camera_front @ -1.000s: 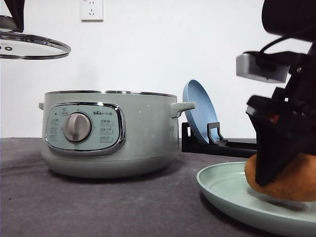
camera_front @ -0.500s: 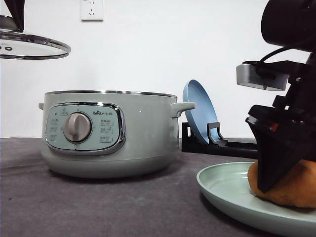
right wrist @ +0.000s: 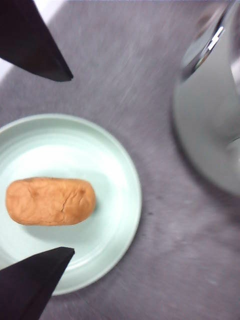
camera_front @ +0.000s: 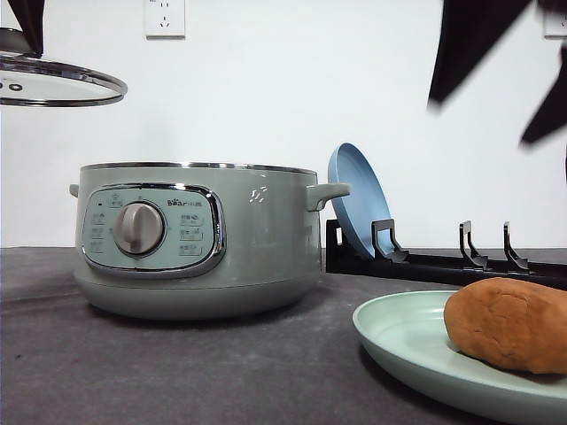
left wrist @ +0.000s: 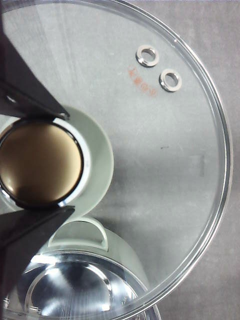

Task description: Transfer potato from steamer to green plate

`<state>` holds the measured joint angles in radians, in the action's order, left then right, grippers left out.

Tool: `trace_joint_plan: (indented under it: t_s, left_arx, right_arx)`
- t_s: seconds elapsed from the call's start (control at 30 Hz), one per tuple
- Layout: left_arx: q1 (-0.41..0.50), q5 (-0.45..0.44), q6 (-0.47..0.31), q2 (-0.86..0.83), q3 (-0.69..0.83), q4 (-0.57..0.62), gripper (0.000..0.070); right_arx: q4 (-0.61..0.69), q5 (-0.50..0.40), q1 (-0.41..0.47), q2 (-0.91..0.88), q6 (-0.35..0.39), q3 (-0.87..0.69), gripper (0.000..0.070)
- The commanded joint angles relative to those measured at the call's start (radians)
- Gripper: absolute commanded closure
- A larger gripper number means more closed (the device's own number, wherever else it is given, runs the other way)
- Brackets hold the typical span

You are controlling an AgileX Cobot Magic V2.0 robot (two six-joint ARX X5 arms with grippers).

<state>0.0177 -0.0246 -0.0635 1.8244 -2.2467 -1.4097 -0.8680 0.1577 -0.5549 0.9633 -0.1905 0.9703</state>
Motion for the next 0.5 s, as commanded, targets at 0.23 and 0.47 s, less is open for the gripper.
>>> trace_joint_plan:
  t_s: [0.23,0.47]
  left_arx:
    - [0.002,-0.002,0.004,-0.018,-0.047,0.034,0.07]
    - [0.001,-0.002,0.008,-0.018,-0.047,0.037,0.07]
  right_arx:
    - [-0.101,-0.003,-0.005,-0.195,-0.034,0.194,0.0006]
    - [-0.12,-0.005,-0.005,-0.31,-0.038,0.256,0.0006]
